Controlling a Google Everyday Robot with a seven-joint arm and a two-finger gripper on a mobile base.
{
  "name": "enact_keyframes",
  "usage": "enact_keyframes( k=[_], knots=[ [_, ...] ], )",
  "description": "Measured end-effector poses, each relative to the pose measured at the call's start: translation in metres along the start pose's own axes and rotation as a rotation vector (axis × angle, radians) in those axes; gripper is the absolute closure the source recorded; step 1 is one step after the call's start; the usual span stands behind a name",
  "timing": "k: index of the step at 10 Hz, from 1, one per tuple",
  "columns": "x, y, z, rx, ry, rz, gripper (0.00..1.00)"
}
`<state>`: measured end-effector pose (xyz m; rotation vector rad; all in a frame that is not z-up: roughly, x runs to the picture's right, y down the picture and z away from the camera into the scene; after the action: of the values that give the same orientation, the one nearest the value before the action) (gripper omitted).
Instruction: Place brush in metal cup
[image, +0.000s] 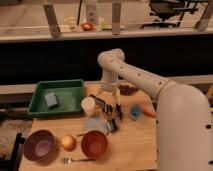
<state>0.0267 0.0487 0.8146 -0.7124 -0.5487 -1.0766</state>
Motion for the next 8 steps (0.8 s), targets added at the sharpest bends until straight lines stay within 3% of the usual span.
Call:
enact_keyframes(
  k=[8],
  knots=[
    [0.0048,-0.0063,-0.0051,0.014,-0.014,-0.011,0.2]
  ],
)
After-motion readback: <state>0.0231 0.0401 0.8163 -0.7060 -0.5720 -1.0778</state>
